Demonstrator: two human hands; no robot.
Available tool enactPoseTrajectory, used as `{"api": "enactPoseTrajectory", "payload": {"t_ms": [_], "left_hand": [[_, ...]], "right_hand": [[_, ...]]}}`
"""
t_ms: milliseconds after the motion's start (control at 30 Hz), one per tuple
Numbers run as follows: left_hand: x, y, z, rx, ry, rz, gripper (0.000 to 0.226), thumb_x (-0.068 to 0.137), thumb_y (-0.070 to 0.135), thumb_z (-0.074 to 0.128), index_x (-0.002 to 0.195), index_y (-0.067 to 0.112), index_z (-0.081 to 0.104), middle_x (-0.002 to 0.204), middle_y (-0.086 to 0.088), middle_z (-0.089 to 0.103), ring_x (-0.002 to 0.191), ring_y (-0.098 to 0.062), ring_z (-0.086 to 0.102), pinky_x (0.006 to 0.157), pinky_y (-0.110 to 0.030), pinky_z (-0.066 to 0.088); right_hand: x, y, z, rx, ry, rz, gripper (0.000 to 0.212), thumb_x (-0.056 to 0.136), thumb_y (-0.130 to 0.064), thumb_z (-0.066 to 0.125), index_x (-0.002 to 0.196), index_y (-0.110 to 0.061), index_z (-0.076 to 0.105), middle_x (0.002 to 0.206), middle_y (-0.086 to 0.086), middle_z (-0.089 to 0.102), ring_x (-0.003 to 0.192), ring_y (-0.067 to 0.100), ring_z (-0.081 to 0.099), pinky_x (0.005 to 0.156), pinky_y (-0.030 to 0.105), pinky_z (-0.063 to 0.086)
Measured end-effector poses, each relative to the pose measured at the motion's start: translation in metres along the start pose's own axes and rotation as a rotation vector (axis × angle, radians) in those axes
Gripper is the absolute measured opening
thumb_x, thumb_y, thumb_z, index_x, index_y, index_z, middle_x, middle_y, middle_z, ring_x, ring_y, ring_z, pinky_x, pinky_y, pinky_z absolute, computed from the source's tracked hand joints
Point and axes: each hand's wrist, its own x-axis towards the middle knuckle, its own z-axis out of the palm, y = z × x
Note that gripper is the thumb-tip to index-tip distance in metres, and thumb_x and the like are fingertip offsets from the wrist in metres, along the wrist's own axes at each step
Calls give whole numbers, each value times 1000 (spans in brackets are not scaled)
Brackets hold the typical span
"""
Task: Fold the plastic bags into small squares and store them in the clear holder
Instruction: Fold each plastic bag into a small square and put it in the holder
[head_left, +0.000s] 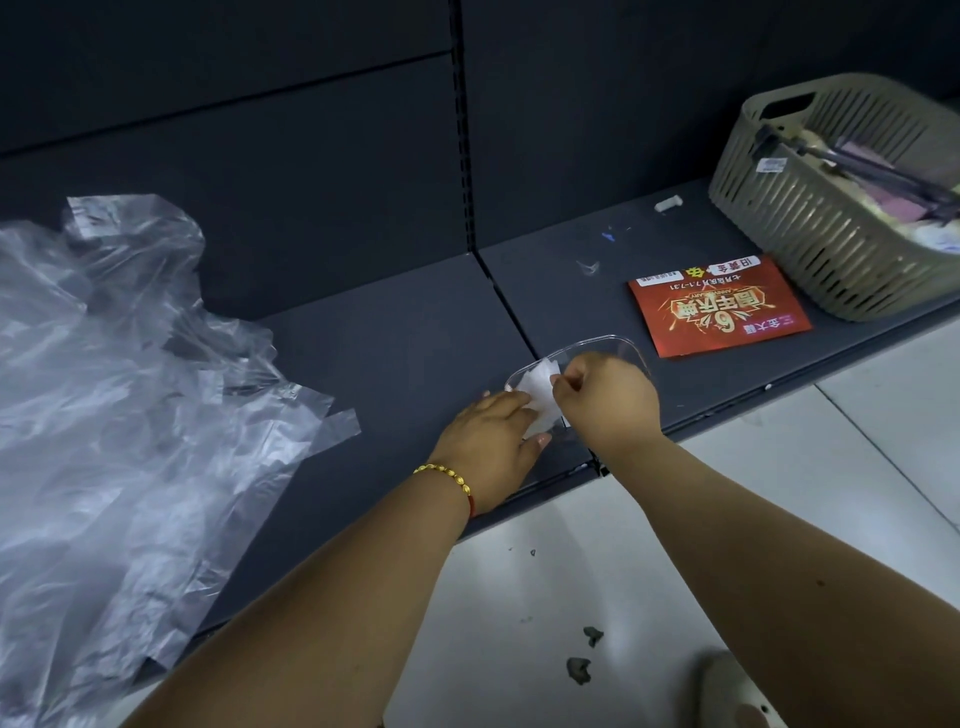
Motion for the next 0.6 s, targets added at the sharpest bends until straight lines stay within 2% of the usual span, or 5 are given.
{"api": "enactPoseTrajectory", "payload": {"t_ms": [100,200,367,467,600], "left_hand": [[-8,-5,3,-80,75,-53,40,104,31,38,139,16,52,156,5,33,141,-18,30,115,-29,26],[-12,-8,9,-120,131,-55,39,104,28,40,138,15,54,153,2,37,138,-18,33,114,-27,28],[-14,-7,16,-169,126,-50,48,105,30,37,151,19,34,159,2,27,145,-16,22,115,-21,14],[-12,-9,23,-147,75,-54,54,104,40,27,155,22,23,163,3,17,149,-14,14,120,-25,9],[-10,-12,32,-72,-1,-59,58,104,44,21,156,20,12,164,4,8,150,-9,3,120,-23,-5]], "right_hand": [[3,-6,5,-57,-39,2,32,98,-26,46,68,-17,48,64,1,49,63,22,53,54,25,34],[2,-14,8,-100,-54,-27,24,98,-25,46,83,-13,61,78,3,56,75,24,58,62,27,39],[5,-15,20,-75,-41,-51,20,93,-22,56,95,-7,69,115,10,58,107,28,55,80,33,46],[5,-15,24,-81,-13,-33,17,91,-16,58,101,-8,69,123,8,54,118,27,46,94,37,43],[5,-14,26,-114,-18,-35,21,92,-13,58,110,-10,68,125,7,54,120,28,46,98,36,39]]}}
